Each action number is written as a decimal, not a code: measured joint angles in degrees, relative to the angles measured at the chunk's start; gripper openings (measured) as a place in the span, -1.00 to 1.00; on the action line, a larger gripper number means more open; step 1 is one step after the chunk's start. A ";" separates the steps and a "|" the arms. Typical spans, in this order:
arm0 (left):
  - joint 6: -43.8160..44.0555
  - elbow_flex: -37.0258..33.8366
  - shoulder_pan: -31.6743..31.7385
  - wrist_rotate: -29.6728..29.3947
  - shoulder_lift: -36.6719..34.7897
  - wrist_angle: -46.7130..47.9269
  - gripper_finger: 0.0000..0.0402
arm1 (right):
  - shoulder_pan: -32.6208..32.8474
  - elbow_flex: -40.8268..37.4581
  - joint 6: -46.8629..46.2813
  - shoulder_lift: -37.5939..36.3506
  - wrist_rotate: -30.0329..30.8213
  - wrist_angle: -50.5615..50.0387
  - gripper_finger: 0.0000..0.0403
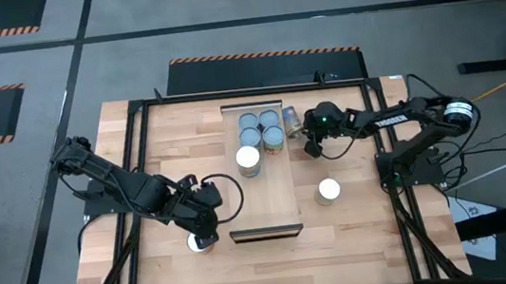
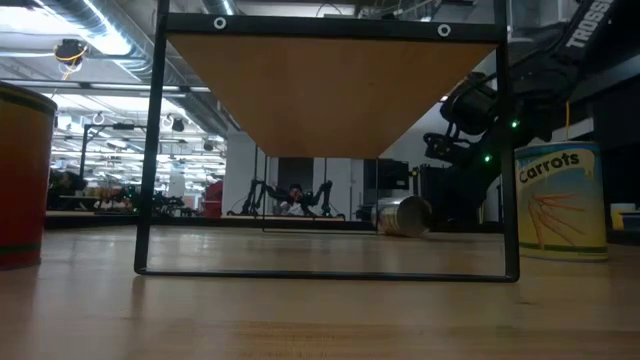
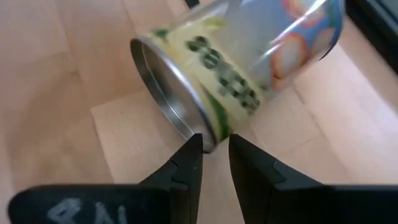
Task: Pick and place cans onto a shelf
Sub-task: Put the canned peaches on the shelf
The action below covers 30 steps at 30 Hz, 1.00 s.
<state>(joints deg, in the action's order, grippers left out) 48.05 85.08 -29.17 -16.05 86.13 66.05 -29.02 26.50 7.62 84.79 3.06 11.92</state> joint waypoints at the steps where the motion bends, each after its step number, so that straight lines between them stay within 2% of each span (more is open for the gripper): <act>1: 0.00 0.00 0.00 0.00 0.00 -0.10 -0.67 | 0.00 0.00 -0.09 0.88 0.11 0.88 -0.59; 6: 0.02 0.00 0.00 0.01 0.00 -0.16 -0.67 | -0.02 0.00 -0.08 4.38 0.10 6.33 -0.61; 13: 0.02 0.00 0.00 0.01 0.00 -0.16 -0.67 | -0.02 0.00 -0.05 7.52 -0.05 10.01 -0.79; 22: 0.00 -0.02 0.00 0.02 0.00 -0.14 -0.67 | -0.02 0.00 -1.87 9.01 -0.09 11.48 -0.81; 30: 0.00 -0.02 0.02 0.02 0.00 -0.12 -0.67 | -0.02 0.02 -10.25 9.01 -0.10 11.49 -0.81</act>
<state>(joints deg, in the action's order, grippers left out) 48.05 85.06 -29.15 -16.03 86.13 65.93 -29.04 26.52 -2.63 93.80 2.96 23.41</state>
